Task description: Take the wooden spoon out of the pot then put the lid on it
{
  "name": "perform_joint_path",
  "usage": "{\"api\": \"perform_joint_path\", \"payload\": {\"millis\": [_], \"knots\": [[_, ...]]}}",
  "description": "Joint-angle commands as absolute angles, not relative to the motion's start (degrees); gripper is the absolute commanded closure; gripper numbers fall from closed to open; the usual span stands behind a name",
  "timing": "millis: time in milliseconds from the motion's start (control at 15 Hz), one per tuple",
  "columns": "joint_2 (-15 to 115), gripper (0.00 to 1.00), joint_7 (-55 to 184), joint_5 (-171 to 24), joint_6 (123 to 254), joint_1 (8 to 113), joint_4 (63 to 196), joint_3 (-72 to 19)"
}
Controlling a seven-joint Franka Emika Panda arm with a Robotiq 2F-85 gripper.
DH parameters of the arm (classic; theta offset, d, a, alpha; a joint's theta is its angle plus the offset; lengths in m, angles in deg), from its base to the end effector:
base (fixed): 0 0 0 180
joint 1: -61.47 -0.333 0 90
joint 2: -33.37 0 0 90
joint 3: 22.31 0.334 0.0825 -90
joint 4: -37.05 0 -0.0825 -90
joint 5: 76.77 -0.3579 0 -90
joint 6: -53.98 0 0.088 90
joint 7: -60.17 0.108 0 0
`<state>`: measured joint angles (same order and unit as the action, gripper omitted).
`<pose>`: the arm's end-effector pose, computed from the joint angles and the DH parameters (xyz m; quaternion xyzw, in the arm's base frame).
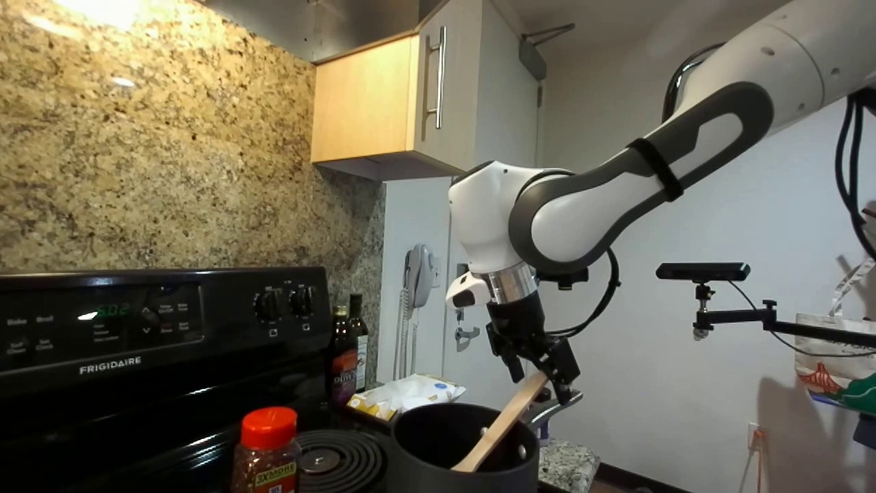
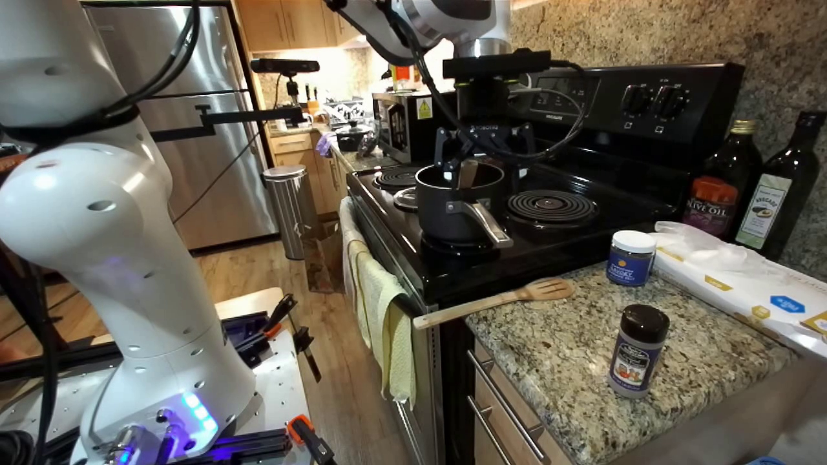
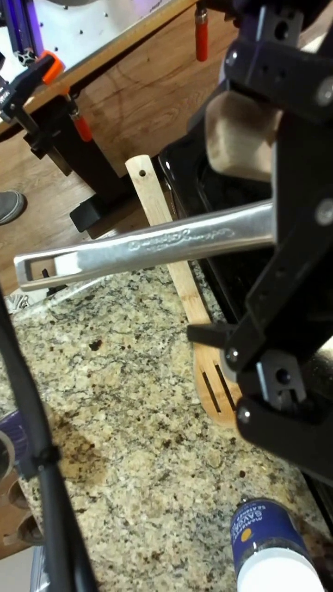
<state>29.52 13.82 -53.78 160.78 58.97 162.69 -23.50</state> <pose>0.4685 -0.0199 0.4315 0.8557 0.4677 -0.1873 0.1182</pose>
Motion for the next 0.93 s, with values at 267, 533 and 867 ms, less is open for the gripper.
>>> {"api": "perform_joint_path", "payload": {"millis": [267,533,867], "knots": [[27.23,0.41,16.07,-50.55,161.21,59.35,163.23,-22.64],[27.3,0.67,15.93,-49.01,160.66,59.21,162.93,-22.28],[27.13,0.4,15.76,-49.0,160.64,59.33,162.92,-22.37]]}}
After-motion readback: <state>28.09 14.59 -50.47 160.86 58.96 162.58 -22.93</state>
